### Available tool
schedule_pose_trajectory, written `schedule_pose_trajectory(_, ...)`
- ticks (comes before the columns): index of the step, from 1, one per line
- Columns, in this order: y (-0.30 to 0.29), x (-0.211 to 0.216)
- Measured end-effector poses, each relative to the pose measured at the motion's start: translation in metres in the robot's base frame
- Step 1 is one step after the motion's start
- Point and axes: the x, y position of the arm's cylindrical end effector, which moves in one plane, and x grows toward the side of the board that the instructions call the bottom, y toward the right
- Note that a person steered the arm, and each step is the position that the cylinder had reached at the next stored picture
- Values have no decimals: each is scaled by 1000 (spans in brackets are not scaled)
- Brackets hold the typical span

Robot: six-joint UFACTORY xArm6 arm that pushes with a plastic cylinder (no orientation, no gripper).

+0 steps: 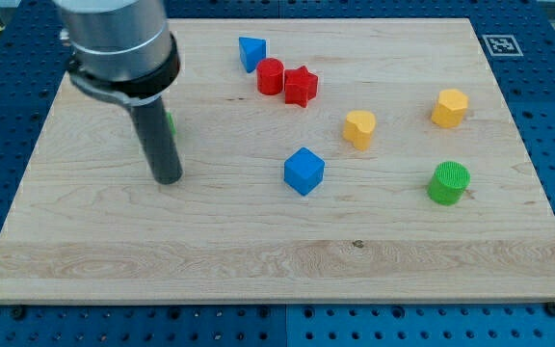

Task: Push the green star upwards of the board

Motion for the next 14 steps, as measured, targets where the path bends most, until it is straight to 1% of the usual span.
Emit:
schedule_pose_trajectory(2,-59,-2)
schedule_pose_trajectory(3,-61,8)
schedule_pose_trajectory(4,-50,27)
schedule_pose_trajectory(5,-44,9)
schedule_pose_trajectory(8,-27,-98)
schedule_pose_trajectory(10,-23,-144)
schedule_pose_trajectory(11,-28,-148)
schedule_pose_trajectory(12,-61,-131)
schedule_pose_trajectory(13,-91,-123)
schedule_pose_trajectory(14,-103,-123)
